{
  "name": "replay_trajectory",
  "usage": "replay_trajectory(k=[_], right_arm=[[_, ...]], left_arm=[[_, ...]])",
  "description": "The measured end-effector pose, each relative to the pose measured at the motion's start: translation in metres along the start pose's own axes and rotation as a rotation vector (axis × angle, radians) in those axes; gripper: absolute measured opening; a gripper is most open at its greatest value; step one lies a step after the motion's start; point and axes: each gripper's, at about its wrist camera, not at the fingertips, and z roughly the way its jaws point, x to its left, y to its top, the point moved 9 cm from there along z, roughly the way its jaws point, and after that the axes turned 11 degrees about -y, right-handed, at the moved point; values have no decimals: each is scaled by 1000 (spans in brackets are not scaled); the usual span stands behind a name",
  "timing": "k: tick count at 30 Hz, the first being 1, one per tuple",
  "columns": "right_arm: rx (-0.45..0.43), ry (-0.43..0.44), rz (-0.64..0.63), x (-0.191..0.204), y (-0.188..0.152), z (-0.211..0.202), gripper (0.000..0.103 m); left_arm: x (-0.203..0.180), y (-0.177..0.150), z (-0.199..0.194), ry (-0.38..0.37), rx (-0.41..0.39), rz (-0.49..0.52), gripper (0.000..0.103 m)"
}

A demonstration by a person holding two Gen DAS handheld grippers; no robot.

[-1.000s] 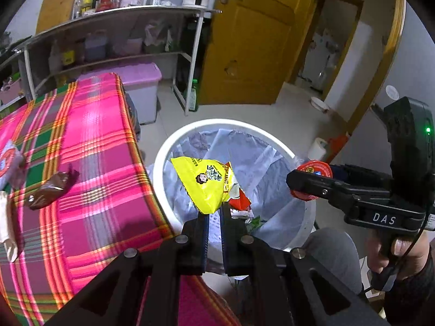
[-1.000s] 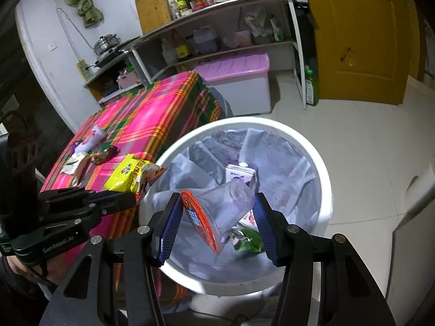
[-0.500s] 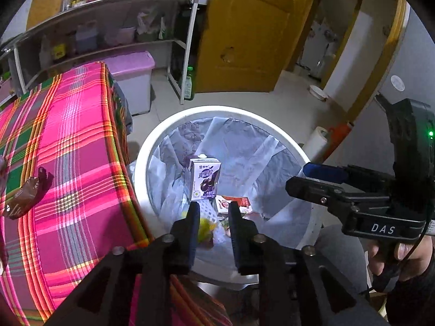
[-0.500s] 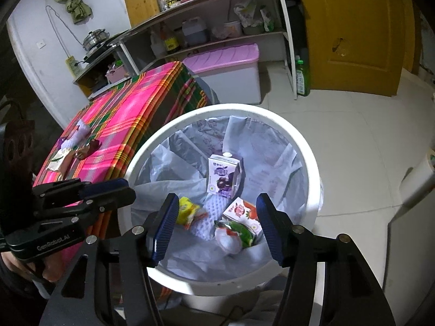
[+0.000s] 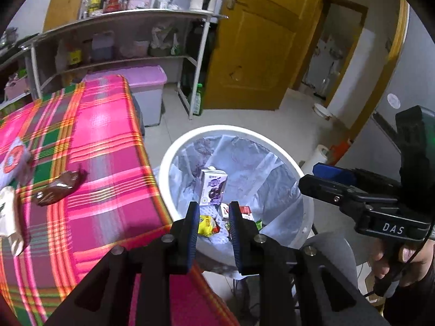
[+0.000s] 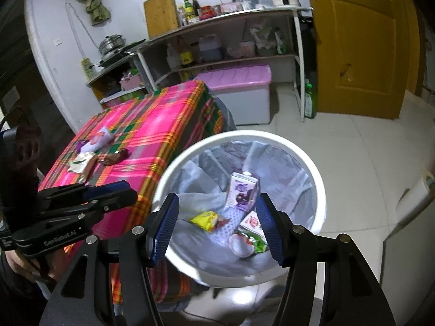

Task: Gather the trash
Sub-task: 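Open both tools to drop the yellow packet and cup into the bin, then move both tools back over the table toward the wrappers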

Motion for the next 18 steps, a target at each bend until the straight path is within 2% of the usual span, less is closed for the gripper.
replay_trajectory(k=[18], right_arm=[[-64, 59, -114, 65, 8, -31, 60]], left_arm=[[19, -9, -83, 63, -154, -49, 22]])
